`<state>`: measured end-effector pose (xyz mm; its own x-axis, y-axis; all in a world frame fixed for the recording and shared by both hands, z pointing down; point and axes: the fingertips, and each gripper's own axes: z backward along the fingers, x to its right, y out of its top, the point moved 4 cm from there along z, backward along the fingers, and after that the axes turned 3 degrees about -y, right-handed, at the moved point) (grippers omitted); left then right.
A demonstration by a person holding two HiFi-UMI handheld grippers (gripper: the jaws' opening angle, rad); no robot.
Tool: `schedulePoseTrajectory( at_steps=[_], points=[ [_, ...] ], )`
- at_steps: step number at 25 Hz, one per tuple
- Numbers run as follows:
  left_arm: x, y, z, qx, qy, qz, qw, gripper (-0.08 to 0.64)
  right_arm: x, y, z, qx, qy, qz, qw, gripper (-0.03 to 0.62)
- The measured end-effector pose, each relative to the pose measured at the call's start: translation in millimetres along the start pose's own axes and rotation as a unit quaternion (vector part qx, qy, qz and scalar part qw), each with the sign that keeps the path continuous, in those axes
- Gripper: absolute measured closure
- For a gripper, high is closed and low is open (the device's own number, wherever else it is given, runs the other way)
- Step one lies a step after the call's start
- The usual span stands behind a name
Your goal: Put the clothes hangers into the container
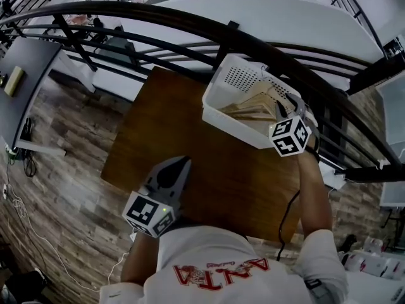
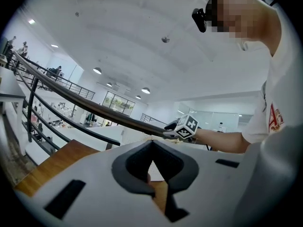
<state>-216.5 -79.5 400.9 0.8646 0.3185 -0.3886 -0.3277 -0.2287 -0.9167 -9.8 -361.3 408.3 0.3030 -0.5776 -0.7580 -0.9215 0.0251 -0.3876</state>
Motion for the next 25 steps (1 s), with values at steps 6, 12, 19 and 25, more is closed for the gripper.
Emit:
schedulePoseTrajectory(
  at_steps=[6,12,19,25],
  points=[
    [26,8,-9,-0.004,-0.026,-0.014,0.9996,0.554,17,-15,57,0.070,-0.022,-0.158,0.985,0.546],
    [46,15,-8,-0.001,-0.043,-0.029,0.9987,0.554,15,-34,109,0.103,-0.030,-0.237,0.966,0.587],
    [69,21,-1,0.013,-0.048,-0.050,0.9975,0.554,0,-52,167,0.151,-0.010,-0.333,0.931,0.589],
    [90,27,6,0.020,-0.058,-0.067,0.9959,0.554,-29,-57,209,0.186,0.006,-0.374,0.909,0.591]
  ],
)
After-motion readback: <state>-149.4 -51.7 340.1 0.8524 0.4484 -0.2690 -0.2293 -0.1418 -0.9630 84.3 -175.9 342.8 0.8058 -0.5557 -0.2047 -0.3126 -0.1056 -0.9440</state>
